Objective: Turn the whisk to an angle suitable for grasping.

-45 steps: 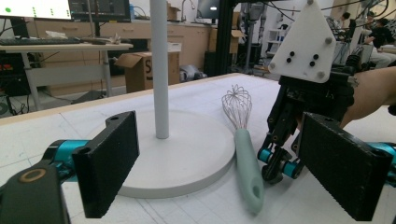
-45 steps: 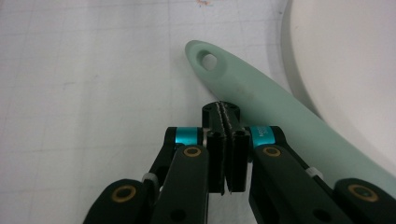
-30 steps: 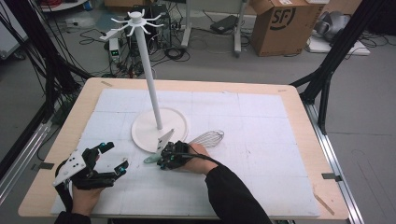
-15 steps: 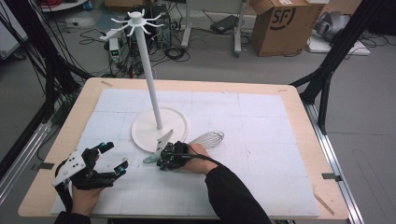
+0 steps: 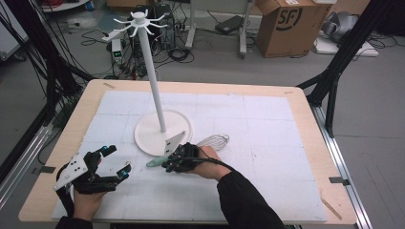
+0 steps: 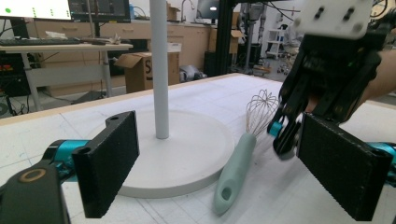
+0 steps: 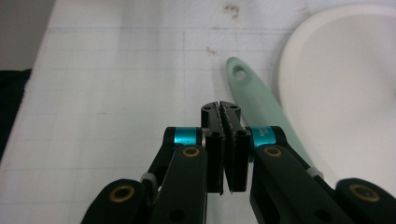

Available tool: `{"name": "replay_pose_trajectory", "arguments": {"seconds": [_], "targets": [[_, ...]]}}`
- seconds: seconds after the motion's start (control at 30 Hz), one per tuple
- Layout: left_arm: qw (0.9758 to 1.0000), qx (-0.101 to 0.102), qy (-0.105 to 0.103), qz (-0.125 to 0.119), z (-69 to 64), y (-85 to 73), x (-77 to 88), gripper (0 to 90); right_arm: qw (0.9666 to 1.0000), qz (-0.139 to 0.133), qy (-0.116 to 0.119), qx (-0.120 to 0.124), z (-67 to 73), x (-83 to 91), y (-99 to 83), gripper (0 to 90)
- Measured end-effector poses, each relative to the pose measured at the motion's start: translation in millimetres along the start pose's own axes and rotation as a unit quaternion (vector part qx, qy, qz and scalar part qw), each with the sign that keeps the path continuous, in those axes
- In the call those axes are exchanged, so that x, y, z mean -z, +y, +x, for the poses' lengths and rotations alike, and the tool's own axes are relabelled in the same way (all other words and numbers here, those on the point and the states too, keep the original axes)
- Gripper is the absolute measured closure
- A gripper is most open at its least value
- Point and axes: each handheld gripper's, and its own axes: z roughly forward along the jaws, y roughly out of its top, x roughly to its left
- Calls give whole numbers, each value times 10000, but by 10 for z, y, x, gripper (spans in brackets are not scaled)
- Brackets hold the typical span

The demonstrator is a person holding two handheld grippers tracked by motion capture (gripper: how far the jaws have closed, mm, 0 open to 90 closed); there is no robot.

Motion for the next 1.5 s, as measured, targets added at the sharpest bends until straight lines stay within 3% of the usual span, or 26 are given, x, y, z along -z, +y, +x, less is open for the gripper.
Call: {"name": "replay_pose_trajectory", "arguments": {"seconds": [0.23, 0.3, 0.4, 0.53, 0.57, 0.6, 0.63, 0.77, 0.97, 1.47, 1.5], "targets": [[10000, 1, -4, 17, -2, -3, -4, 137, 9981, -527, -294, -159, -32, 404, -88, 841], [10000, 14, -8, 18, -3, -5, -7, 137, 9966, -668, -374, -305, -54, 510, -127, 731], [10000, -13, -10, 28, -1, -6, -9, 136, 9947, -842, -435, -388, -85, 646, -182, 655], [10000, -6, -8, 42, -3, -7, -11, 136, 9893, -1150, -559, -697, -126, 793, -244, 446], [10000, -8, -5, 43, -4, -8, -12, 136, 9893, -1150, -559, -697, -126, 793, -244, 446], [10000, -4, -12, 46, -5, -9, -11, 137, 9875, -1211, -656, -769, -131, 828, -256, 388], [10000, -5, -12, 47, -6, -9, -11, 137, 9829, -1444, -662, -930, -151, 891, -283, 303], [10000, -6, -10, 41, -9, -9, -10, 136, 9786, -1706, -694, -920, -156, 1013, -324, 183], [10000, -14, -16, 52, -10, -10, -10, 137, 9754, -1895, -718, -865, -149, 1139, -381, 150], [10000, -25, -18, 32, -14, -8, -20, 137, 9769, -1773, -754, -927, -181, 1075, -400, 153], [10000, -21, -18, 32, -13, -9, -23, 137, 9788, -1682, -776, -874, -194, 1036, -397, 154]]}}
